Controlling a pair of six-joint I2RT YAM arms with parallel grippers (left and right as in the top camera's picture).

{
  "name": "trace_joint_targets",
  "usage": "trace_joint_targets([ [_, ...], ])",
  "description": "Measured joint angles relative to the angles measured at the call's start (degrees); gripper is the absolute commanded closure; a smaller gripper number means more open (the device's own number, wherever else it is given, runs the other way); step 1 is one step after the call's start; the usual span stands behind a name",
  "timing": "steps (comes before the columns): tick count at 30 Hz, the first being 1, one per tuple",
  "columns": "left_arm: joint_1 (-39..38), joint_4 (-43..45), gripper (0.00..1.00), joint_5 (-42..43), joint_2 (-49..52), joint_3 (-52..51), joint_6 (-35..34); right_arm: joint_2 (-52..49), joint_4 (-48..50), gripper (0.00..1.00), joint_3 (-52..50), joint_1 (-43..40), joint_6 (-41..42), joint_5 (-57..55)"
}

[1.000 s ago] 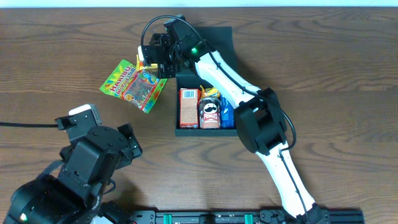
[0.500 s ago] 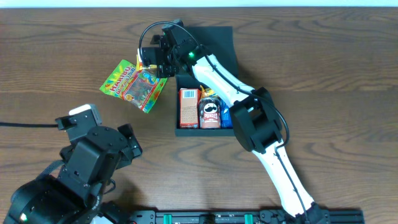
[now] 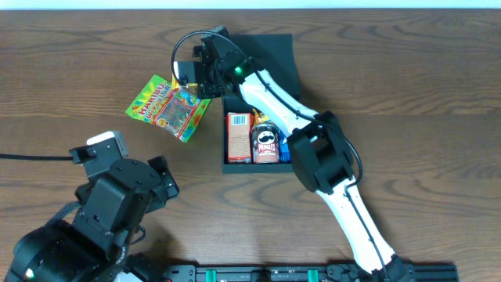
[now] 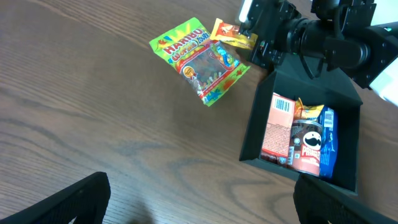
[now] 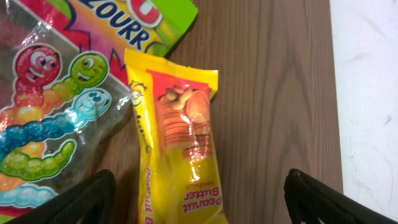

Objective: Pack container
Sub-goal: 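Lower the right gripper and grasp the peanut butter bar's end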

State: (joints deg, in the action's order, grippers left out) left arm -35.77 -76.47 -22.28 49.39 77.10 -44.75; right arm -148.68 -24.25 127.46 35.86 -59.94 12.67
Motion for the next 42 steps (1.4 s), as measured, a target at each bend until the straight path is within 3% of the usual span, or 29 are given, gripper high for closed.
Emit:
trace_joint_targets([
  [13, 0.0, 0.0, 0.05, 0.0, 0.0, 0.0, 0.0, 0.0, -0.2, 0.18, 0.1, 0.9, -1.0, -4.8],
  [28, 0.0, 0.0, 0.05, 0.0, 0.0, 0.0, 0.0, 0.0, -0.3, 0.34, 0.1, 1.2, -1.6, -6.1],
  [33, 0.0, 0.0, 0.05, 0.0, 0.0, 0.0, 0.0, 0.0, -0.7, 0.44, 0.1, 1.2, -1.8, -6.1],
  [42, 0.0, 0.0, 0.05, 0.0, 0.0, 0.0, 0.0, 0.0, -4.5, 0.44, 0.7, 1.5, 1.9, -6.3],
])
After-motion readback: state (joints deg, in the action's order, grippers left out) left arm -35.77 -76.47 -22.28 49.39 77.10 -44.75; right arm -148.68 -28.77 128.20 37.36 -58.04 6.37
